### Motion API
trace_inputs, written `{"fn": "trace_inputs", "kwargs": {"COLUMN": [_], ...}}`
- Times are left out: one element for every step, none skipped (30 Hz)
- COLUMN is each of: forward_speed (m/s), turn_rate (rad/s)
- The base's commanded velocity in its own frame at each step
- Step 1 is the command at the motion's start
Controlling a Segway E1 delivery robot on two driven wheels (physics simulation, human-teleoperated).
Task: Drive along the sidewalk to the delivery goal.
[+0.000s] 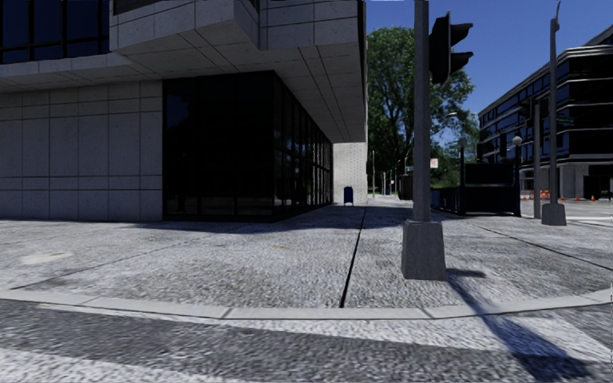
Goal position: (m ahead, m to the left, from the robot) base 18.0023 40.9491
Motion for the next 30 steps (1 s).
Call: {"fn": "trace_inputs", "kwargs": {"forward_speed": [2.00, 2.00, 2.00, 2.00, 2.00, 2.00, 2.00, 2.00, 2.00, 2.00, 2.00, 2.00, 2.00, 2.00, 2.00, 2.00, 2.00, 2.00, 2.00, 2.00, 1.98, 1.93, 1.93, 1.87, 1.81, 1.81, 1.78, 1.71, 1.71, 1.66], "turn_rate": [0.37, 0.37, 0.38, 0.39, 0.39, 0.41, 0.42, 0.42, 0.43, 0.43, 0.43, 0.43, 0.43, 0.43, 0.43, 0.43, 0.43, 0.44, 0.44, 0.47, 0.50, 0.52, 0.52, 0.52, 0.52, 0.52, 0.52, 0.52, 0.52, 0.52]}}
